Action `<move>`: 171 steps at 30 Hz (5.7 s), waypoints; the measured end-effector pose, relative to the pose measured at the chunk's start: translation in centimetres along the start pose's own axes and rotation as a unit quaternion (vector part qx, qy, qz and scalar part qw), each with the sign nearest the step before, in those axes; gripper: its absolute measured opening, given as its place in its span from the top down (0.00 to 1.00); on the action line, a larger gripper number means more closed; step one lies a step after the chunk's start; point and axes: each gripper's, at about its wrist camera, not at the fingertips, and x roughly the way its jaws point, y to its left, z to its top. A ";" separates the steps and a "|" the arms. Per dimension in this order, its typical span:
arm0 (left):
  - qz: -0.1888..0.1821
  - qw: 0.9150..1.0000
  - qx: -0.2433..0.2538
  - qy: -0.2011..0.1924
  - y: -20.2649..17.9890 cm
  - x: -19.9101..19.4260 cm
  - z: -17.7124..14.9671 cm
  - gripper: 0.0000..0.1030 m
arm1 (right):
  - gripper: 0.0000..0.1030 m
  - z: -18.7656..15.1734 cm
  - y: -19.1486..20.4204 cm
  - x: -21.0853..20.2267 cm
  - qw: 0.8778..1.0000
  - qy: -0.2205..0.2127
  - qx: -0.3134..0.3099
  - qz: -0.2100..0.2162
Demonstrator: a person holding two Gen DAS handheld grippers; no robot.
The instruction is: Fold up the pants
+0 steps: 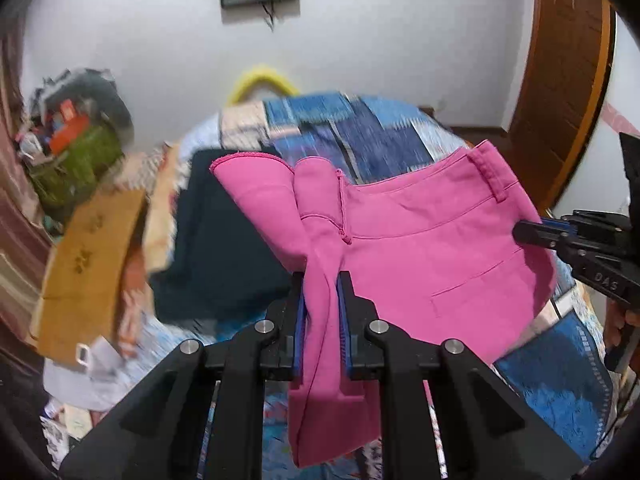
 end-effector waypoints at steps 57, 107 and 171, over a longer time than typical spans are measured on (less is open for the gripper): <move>0.071 0.992 -0.102 -0.031 16.9 1.4 2.0 0.85 | 0.69 9.3 9.3 5.3 0.996 -0.066 -0.010 0.051; 0.100 0.950 -0.092 -0.280 2.5 -26.4 -9.3 0.00 | 0.00 -2.3 16.4 -17.2 0.960 -0.279 -0.036 0.006; 0.081 0.956 -0.083 -0.268 1.7 -25.3 -8.8 0.00 | 0.00 -2.2 15.1 -17.7 0.963 -0.269 -0.021 -0.008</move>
